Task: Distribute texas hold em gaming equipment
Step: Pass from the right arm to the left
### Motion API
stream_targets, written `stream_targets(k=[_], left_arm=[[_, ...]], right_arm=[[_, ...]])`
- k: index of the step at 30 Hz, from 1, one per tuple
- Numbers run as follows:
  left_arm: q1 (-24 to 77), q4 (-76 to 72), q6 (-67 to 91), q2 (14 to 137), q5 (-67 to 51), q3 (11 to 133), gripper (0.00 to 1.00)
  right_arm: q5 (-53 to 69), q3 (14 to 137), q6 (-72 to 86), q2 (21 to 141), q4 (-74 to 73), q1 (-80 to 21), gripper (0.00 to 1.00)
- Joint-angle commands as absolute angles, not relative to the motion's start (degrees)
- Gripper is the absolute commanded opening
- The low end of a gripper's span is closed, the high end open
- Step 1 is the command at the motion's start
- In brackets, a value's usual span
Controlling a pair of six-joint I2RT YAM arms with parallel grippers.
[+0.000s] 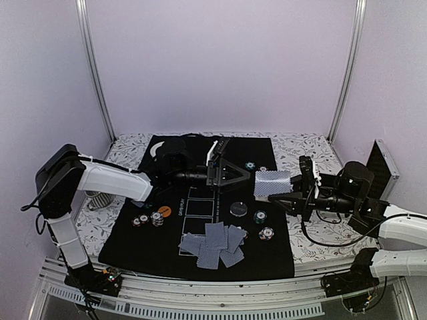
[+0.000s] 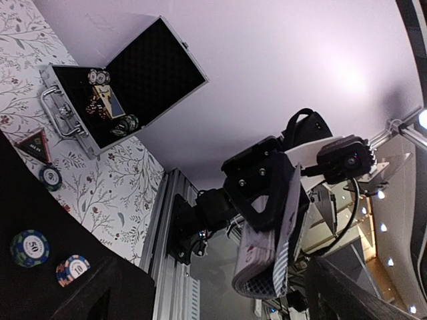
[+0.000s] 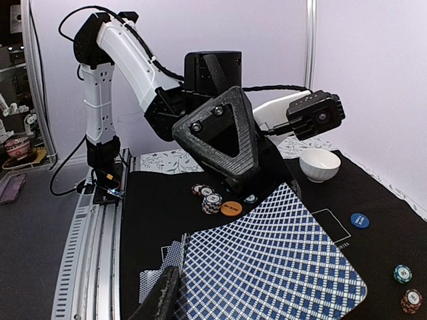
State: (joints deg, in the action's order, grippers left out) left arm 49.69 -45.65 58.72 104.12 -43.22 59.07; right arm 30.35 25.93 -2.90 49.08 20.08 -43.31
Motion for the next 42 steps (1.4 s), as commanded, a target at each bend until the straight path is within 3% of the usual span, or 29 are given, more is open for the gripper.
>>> stream_targets(k=[1,7,13,19,24,30,36,38,39,40,41,42], left_arm=[[51.94,-51.95,60.75,105.35,-46.15,62.02,0.98],[52.81,-57.73,63.30,107.25,-47.98,61.81,0.98],[53.50,-52.91,61.38,108.98,-46.83,63.53,0.95],[54.18,-52.74,62.09,111.73,-47.02,65.81,0.69],[55.00,-57.18,63.46,112.14,-48.70,66.26,0.35],[55.20,-58.08,61.73,110.84,-52.81,66.09,0.03],[55.20,-53.55,57.92,108.80,-53.33,65.68,0.00],[55.11,-52.16,56.65,107.93,-52.34,65.19,0.00],[55.03,-50.85,55.52,107.31,-51.47,64.81,0.00],[54.90,-49.27,53.94,106.53,-50.31,64.33,0.00],[54.81,-46.99,52.05,105.60,-49.03,63.95,0.00],[54.76,-44.30,49.59,104.71,-47.52,63.71,0.00]], right_arm=[[33.53,28.28,-3.93,50.81,23.62,-43.03,0.28],[34.21,29.39,-4.52,52.30,24.09,-43.04,0.28],[35.48,30.20,-4.19,53.23,24.73,-42.98,0.27],[36.75,30.40,-3.53,53.74,25.54,-42.98,0.26],[37.04,30.38,-3.58,54.75,25.60,-43.13,0.26],[31.51,30.32,-5.81,53.59,25.16,-43.09,0.24],[30.80,31.04,-7.44,53.74,24.53,-43.13,0.24],[30.77,31.59,-8.10,53.78,22.99,-43.10,0.32],[30.39,31.96,-8.29,53.52,21.79,-43.07,0.48],[29.95,32.24,-8.39,53.10,20.53,-43.07,0.76],[29.44,32.80,-8.47,52.68,18.12,-43.11,0.96],[28.59,33.41,-8.58,52.04,16.06,-43.13,1.00]])
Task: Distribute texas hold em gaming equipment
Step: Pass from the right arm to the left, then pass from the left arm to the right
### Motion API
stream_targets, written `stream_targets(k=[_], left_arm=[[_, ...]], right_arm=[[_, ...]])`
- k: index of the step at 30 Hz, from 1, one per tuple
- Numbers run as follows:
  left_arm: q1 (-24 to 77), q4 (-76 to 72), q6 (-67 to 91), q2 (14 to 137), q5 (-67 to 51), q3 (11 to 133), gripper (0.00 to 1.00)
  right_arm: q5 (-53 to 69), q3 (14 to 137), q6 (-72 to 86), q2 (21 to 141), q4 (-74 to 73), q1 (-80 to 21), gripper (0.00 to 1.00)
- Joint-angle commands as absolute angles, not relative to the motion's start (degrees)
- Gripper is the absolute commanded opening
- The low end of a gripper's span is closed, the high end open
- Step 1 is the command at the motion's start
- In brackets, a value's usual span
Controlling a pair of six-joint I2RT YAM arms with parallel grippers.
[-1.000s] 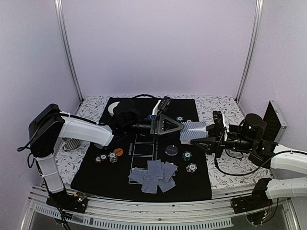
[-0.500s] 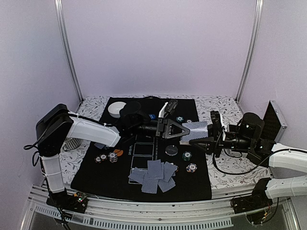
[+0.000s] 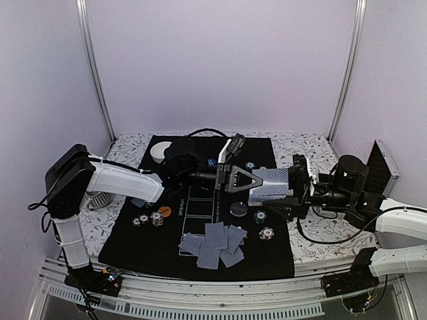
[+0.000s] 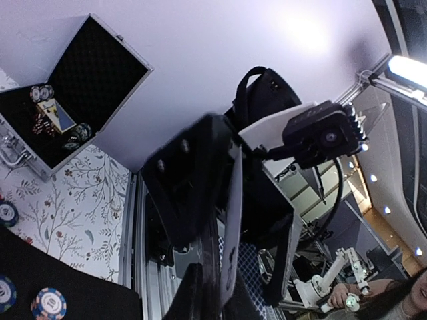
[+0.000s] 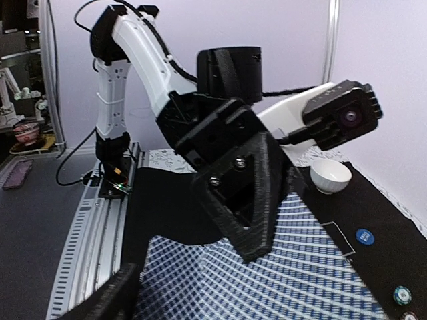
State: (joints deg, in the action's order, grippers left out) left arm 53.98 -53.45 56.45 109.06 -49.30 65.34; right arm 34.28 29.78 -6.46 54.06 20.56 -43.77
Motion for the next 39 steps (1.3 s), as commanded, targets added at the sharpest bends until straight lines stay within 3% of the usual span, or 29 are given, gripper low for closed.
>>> stream_targets(k=[1,13,20,27,32,34,35,36,37,39], left_arm=[[54.76,-41.86,47.39,103.74,-46.13,63.50,0.00],[56.26,-32.62,31.09,97.00,-39.95,61.38,0.00],[56.83,-34.19,29.35,95.03,-40.09,60.12,0.00],[57.30,-34.40,28.74,94.48,-40.34,59.30,0.00],[57.34,-34.86,28.91,94.81,-40.42,59.71,0.00],[57.24,-34.21,28.92,94.82,-40.26,59.91,0.00],[57.25,-33.16,28.81,94.71,-39.62,60.12,0.15],[57.18,-31.02,28.42,94.31,-38.24,60.24,0.46],[57.10,-29.09,27.71,93.79,-36.38,60.21,0.65],[56.47,-23.59,26.26,92.23,-31.02,60.23,0.80]], right_arm=[[27.36,34.31,-8.15,51.44,13.96,-43.06,0.99],[29.12,38.95,13.68,48.51,-1.50,-42.29,0.99],[33.42,38.59,20.63,54.33,-0.92,-42.28,0.81],[35.60,38.10,21.06,55.11,1.09,-42.28,0.48],[37.87,38.36,21.15,56.34,0.11,-42.07,0.10],[37.17,38.67,20.93,55.86,-1.70,-41.50,0.03],[35.92,38.94,20.96,55.55,-3.42,-40.83,0.02],[34.91,39.27,21.08,55.20,-5.95,-39.84,0.02],[34.14,39.44,21.30,54.96,-8.53,-38.30,0.02],[33.66,39.12,22.51,54.45,-14.98,-33.23,0.02]])
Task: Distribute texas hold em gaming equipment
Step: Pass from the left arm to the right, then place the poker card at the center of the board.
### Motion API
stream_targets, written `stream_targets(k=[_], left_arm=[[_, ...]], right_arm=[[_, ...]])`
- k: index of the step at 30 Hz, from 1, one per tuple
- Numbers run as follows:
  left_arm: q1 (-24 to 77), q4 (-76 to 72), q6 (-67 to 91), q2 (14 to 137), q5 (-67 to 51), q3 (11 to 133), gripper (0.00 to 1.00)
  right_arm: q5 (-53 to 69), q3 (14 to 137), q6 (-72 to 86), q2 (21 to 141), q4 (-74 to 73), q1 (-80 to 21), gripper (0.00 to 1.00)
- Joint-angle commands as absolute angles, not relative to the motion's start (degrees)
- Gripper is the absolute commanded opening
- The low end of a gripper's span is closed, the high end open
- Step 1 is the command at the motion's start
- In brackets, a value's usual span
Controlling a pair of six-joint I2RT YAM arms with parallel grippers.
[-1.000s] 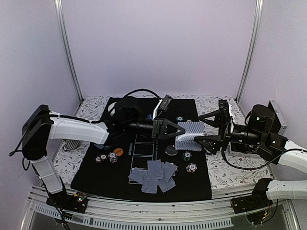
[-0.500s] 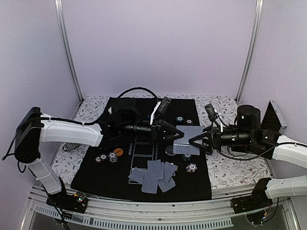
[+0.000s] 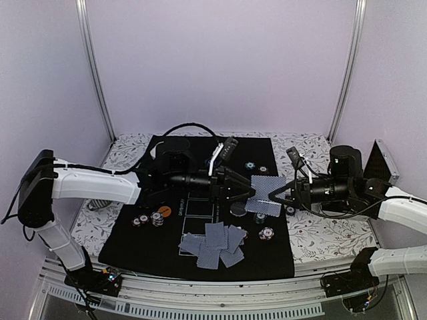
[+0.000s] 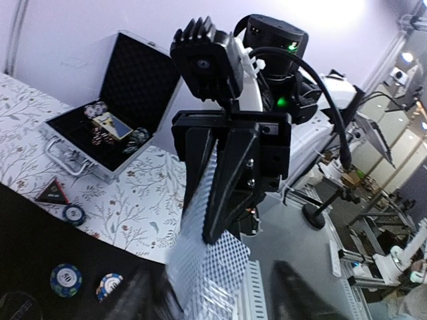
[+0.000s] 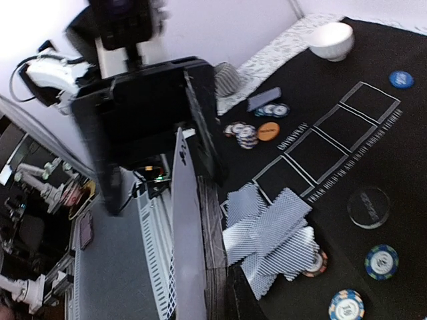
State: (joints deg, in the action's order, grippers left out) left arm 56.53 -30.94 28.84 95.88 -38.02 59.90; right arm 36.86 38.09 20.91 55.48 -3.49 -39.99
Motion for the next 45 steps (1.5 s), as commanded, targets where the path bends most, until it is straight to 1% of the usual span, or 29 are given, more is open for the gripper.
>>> stream_targets(k=[1,4,7,11,14,18,25,26,27,28,31,33,37,43,45], left_arm=[[56.09,-20.05,25.82,91.47,-28.53,60.39,0.82],[54.01,-12.08,25.14,89.27,-22.47,60.20,0.83],[52.72,-7.70,24.65,87.04,-18.78,59.27,0.83],[51.19,-4.39,24.35,84.70,-16.12,58.12,0.83],[50.04,-3.70,24.18,82.67,-15.31,56.86,0.83],[48.87,-3.95,23.78,80.89,-15.12,55.03,0.83],[47.67,-3.96,22.75,79.53,-15.08,53.89,0.84],[47.53,-3.96,22.57,79.38,-14.99,53.80,0.84],[47.43,-3.96,22.39,79.25,-14.95,53.75,0.83],[47.27,-3.96,22.18,79.08,-14.88,53.65,0.83],[46.93,-3.87,21.83,78.58,-14.85,53.61,0.83],[46.66,-3.69,21.55,78.20,-14.72,53.61,0.83],[46.35,-3.45,21.45,77.55,-14.50,53.48,0.84],[46.26,-2.26,21.40,76.87,-14.05,53.09,0.83],[46.27,-1.82,21.31,76.31,-13.62,52.93,0.83]], right_arm=[[33.87,38.44,23.41,54.03,-18.04,-30.32,0.01],[34.28,34.72,26.20,51.41,-24.85,-22.39,0.01],[29.41,32.15,27.78,49.98,-31.11,-18.64,0.01],[25.18,30.99,31.33,50.73,-32.68,-17.60,0.01],[21.43,28.10,34.96,51.50,-31.23,-17.23,0.01],[21.42,24.19,38.84,54.53,-27.72,-17.16,0.01],[17.59,21.98,41.57,56.21,-26.36,-16.97,0.02],[17.01,21.71,41.97,55.71,-26.43,-16.99,0.04],[16.29,21.39,42.93,55.01,-26.70,-16.90,0.08],[15.72,21.10,43.54,54.05,-26.82,-16.93,0.15],[13.98,20.11,45.70,51.20,-27.70,-16.80,0.29],[13.23,19.64,46.70,49.64,-28.41,-16.85,0.41],[11.04,20.87,48.46,47.49,-31.70,-16.85,0.50],[5.04,25.11,50.30,42.40,-38.36,-16.79,0.57],[3.07,27.00,50.32,41.04,-40.26,-16.83,0.58]])
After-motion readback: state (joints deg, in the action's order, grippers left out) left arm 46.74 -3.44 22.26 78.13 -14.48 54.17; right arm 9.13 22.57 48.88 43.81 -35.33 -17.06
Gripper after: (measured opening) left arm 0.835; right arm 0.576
